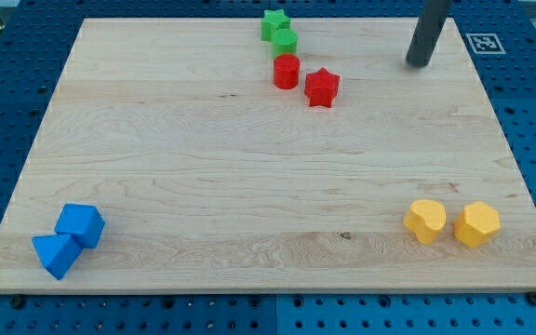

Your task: Slide red star down a bit

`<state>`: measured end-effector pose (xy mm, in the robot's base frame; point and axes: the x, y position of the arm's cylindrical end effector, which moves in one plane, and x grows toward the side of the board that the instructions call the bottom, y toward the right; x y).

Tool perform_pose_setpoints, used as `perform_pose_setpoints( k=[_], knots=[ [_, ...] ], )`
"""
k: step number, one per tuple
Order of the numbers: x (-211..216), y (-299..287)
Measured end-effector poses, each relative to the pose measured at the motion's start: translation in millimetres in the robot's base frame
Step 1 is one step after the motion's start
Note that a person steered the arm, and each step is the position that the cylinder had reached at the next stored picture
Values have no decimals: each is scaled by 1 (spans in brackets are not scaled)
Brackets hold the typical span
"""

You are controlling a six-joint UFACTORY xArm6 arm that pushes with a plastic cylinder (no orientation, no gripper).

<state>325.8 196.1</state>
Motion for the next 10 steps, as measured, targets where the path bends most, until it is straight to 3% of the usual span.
perform_pose_setpoints(
  k=[1,3,10],
  knots=[
    [12,-8],
    [14,-104],
    [25,-127]
  ],
)
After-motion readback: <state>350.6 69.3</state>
